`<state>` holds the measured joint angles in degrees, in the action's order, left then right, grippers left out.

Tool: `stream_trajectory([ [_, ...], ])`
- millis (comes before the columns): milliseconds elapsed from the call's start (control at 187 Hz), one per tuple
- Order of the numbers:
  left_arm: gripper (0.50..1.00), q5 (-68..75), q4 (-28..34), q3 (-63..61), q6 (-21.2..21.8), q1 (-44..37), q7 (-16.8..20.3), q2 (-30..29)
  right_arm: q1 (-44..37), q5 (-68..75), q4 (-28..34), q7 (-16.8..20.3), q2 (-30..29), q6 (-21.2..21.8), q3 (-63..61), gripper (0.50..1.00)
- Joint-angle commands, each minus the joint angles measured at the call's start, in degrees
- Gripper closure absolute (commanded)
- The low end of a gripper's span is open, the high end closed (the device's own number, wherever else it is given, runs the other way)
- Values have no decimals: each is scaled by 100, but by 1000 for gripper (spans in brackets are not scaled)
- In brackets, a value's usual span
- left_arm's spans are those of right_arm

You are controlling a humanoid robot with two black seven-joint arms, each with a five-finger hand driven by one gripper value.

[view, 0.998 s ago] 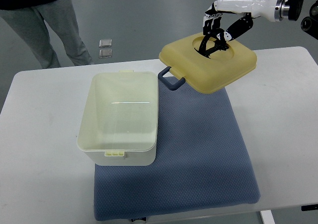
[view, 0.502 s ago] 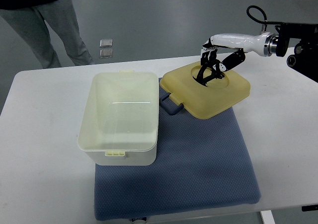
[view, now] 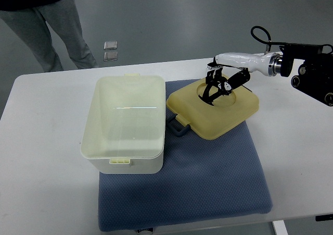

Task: Open white storage box with right hand
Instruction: 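Lower the held yellow lid onto the mat beside the box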

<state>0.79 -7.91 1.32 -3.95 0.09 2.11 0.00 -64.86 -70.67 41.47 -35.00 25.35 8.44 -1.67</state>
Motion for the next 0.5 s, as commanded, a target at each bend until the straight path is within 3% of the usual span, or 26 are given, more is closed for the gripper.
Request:
stream_trajectory([
  [0, 500, 0, 0, 0, 0, 0, -1, 0, 96, 0, 1, 0, -4, -9, 0, 1000],
  [454, 500, 0, 0, 0, 0, 0, -1, 0, 210, 0, 19, 0, -171, 8, 0, 1000],
  [497, 500, 0, 0, 0, 0, 0, -1, 0, 210, 0, 19, 0, -171, 26, 0, 975],
])
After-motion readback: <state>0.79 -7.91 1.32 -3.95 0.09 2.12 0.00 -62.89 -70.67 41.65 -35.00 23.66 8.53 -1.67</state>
